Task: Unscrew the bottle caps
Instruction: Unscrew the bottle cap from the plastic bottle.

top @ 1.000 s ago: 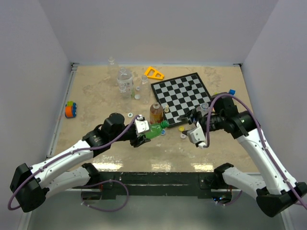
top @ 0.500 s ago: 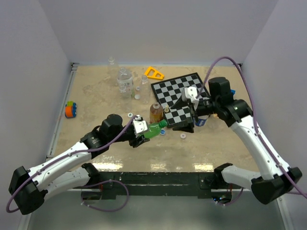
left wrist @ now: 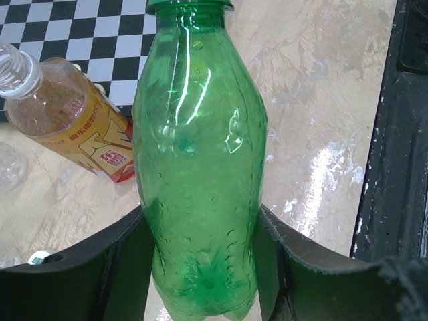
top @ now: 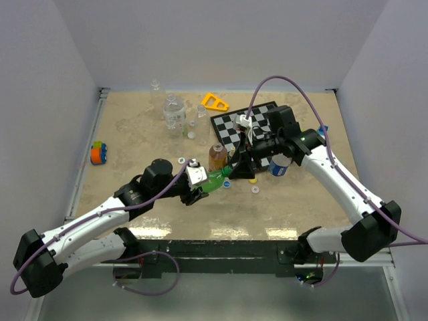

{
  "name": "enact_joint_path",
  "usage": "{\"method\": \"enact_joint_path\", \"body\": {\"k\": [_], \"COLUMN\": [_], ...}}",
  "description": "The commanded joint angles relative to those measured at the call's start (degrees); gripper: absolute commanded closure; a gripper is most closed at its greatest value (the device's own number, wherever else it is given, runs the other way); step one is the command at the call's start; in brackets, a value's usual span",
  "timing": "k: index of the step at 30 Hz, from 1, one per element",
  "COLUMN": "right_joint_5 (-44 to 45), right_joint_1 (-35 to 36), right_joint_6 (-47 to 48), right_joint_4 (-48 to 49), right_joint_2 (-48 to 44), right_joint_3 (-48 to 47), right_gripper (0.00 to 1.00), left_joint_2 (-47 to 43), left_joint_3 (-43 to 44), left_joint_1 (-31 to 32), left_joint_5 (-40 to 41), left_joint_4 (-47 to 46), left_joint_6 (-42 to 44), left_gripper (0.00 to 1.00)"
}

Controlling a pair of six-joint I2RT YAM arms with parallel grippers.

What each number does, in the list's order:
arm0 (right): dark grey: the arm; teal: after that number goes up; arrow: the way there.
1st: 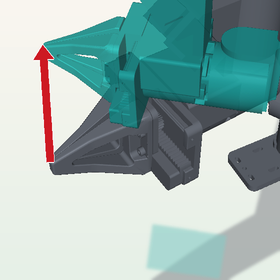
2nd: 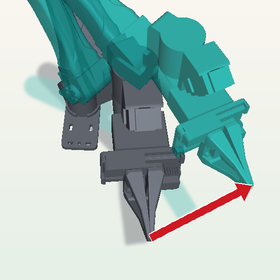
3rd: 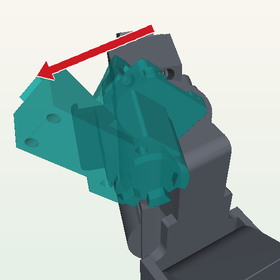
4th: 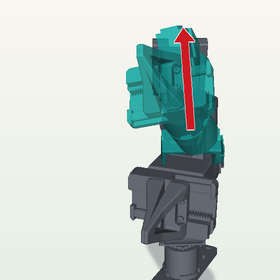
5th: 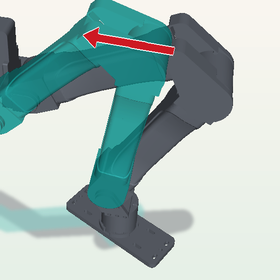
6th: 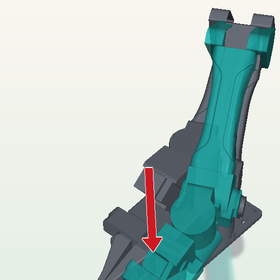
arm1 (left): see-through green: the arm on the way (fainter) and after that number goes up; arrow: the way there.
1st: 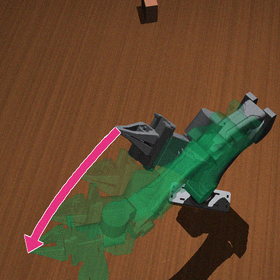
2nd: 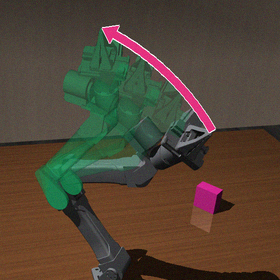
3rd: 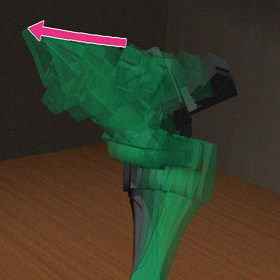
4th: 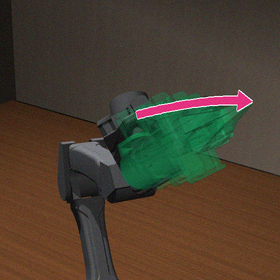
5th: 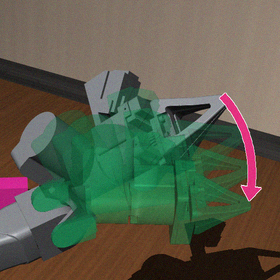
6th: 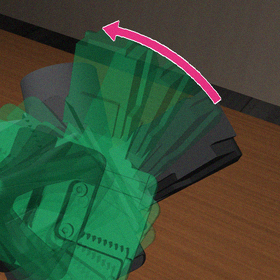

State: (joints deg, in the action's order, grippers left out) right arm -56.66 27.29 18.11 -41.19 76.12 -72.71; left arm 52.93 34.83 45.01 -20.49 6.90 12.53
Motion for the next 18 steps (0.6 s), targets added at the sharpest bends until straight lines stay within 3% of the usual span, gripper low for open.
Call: {"method": "enact_joint_path", "body": {"k": [1, 7, 18], "right_joint_5": [0.42, 0.76, 1.55], "right_joint_1": [1.19, 1.98, 2.59], "right_joint_6": [-3.69, -3.96, -5.19], "right_joint_4": [2.17, 2.34, 3.57], "right_joint_2": [0.17, 0.70, 0.79], "right_joint_3": [-2.26, -1.91, 0.02], "right_gripper": [0.31, 0.37, 0.39], "left_joint_2": [0.33, 0.25, -0.02], "left_joint_3": [1.20, 1.12, 1.12], "left_joint_1": [-0.28, -0.19, -0.28], "left_joint_5": [0.36, 0.45, 0.45], "left_joint_4": [-2.77, -2.85, -2.77], "left_joint_6": [-1.02, -1.28, -1.29], "left_gripper": [1.00, 1.00, 1.00]}}
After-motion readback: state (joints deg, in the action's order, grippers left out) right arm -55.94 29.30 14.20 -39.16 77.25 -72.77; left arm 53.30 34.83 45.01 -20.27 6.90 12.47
